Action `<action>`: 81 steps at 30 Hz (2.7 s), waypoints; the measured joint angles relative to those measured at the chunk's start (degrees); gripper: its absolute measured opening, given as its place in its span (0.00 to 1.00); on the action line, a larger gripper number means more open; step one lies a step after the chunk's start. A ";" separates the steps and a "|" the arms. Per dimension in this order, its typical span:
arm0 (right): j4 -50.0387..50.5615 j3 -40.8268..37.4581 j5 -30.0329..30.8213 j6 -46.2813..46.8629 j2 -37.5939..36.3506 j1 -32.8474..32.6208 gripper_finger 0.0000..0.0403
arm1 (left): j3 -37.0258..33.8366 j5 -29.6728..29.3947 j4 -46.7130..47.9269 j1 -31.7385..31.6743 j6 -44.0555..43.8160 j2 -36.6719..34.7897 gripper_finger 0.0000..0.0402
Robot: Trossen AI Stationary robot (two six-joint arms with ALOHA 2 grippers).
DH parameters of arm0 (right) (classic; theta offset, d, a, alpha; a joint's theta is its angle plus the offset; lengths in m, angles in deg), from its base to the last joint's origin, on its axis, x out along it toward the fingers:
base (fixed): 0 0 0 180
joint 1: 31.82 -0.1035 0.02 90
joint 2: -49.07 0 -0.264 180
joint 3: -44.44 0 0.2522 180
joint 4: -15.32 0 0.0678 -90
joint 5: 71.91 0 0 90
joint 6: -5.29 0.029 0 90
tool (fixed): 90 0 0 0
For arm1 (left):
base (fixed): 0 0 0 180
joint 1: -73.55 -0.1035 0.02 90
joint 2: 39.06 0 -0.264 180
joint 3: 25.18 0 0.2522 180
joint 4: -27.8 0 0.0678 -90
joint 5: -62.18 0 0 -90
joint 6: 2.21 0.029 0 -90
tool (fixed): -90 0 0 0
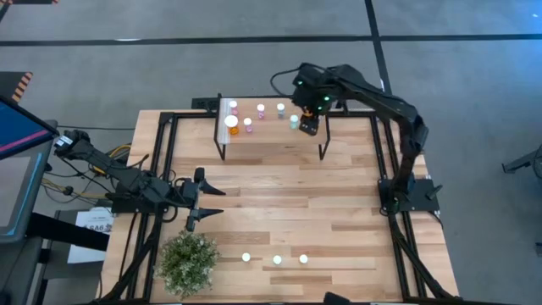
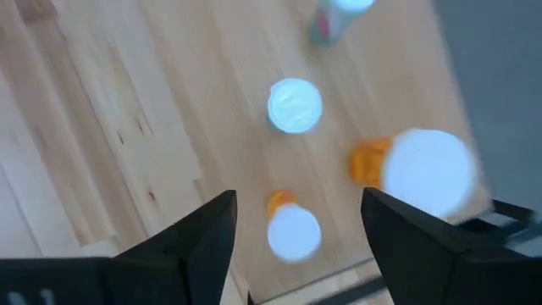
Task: Pick and place medicine bottles onto shelf by color
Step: Put the small orange pill bottle on the shelf
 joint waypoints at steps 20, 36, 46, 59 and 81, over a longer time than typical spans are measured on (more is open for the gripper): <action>-9.85 0.06 2.16 5.35 -16.85 -23.01 0.68 | 5.88 3.74 -4.98 0.00 -0.62 13.87 0.59; -38.68 -37.54 7.74 10.05 -32.15 -34.97 0.68 | 12.66 10.62 -4.23 0.04 -2.42 26.37 0.59; -67.60 -59.84 7.67 11.12 -40.20 -45.36 0.68 | 16.39 14.03 -4.12 0.40 -5.44 34.26 0.59; -77.74 -60.93 9.09 7.65 -36.72 -50.76 0.68 | 24.27 16.58 2.30 3.86 -7.44 45.16 0.59; -78.91 -60.92 9.11 7.90 -36.34 -51.06 0.68 | 37.94 17.59 26.45 5.73 -11.38 56.42 0.59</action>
